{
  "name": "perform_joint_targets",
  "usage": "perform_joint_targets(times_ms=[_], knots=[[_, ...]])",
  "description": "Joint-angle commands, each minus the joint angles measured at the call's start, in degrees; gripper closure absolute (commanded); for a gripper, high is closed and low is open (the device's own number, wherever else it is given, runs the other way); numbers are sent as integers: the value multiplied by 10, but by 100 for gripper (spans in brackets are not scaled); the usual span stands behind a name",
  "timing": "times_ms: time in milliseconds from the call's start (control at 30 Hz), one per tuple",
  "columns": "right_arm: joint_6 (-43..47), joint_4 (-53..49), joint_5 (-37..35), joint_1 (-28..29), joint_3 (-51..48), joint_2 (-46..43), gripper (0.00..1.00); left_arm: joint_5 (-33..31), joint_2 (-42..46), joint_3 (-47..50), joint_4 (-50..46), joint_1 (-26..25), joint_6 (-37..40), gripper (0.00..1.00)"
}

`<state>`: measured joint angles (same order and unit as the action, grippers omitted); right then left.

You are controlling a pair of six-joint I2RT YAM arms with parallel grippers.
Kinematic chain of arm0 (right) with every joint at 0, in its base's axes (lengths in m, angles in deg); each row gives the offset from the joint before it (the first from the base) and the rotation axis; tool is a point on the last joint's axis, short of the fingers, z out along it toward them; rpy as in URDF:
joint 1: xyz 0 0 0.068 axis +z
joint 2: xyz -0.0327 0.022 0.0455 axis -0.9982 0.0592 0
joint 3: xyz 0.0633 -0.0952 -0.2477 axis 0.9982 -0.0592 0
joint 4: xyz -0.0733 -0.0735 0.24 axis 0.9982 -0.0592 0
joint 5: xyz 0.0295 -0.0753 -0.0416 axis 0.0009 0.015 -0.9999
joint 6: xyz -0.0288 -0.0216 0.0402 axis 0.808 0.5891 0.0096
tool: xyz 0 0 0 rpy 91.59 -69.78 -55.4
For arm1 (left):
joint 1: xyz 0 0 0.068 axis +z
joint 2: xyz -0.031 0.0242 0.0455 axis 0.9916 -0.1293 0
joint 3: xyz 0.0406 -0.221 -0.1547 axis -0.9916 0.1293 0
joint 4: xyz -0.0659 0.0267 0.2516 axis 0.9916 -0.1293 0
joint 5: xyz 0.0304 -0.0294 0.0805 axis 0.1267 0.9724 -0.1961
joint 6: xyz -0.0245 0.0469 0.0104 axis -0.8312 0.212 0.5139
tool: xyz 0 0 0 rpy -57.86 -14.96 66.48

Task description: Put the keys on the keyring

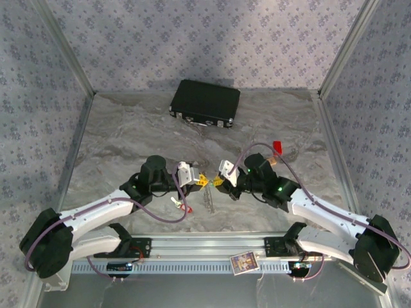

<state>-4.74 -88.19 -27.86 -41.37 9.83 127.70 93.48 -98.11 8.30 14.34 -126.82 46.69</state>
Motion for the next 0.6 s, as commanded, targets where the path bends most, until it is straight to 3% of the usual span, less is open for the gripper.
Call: perform_joint_targets(times_ms=[0,167,567], knots=[[6,-9,-4,3,13,5,93,15,11,-5,39,-1,-5,100],[6,-18,23,4,19,25,100,21,6,-5,45,-2,2,100],[9,-29,43,6,24,29,100,22,2,-4,50,-4,13,100]])
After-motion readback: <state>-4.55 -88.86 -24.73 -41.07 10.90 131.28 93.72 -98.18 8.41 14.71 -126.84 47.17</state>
